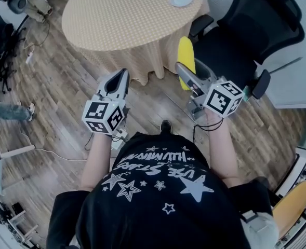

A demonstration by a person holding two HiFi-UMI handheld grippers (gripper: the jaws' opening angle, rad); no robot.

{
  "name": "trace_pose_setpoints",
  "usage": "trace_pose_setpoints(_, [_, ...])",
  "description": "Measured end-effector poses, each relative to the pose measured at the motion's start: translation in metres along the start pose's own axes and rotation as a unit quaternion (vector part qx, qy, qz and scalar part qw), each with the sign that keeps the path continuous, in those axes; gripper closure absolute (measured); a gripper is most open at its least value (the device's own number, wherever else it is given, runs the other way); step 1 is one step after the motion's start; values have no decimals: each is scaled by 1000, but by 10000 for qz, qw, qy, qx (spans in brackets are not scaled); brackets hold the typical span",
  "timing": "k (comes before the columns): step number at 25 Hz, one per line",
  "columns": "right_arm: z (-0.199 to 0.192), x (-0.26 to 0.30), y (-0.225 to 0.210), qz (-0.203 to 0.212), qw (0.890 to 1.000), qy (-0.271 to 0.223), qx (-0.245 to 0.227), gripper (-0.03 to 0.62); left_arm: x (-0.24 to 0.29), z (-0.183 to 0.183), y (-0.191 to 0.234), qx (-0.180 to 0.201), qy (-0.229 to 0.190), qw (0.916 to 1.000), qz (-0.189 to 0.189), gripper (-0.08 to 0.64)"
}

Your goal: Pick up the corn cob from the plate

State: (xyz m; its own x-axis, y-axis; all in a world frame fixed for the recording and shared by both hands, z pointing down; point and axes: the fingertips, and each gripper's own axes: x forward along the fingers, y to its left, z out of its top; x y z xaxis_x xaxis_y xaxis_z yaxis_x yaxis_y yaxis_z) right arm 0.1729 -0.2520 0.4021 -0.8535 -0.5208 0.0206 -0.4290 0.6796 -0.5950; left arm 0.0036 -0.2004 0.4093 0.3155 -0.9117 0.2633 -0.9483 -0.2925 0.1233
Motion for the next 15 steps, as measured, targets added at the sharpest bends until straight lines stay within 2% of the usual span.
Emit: trace_pose_setpoints(15, [-56,9,110,-99,9998,3,-155,322,-120,-14,32,-120,-251,9995,-130,552])
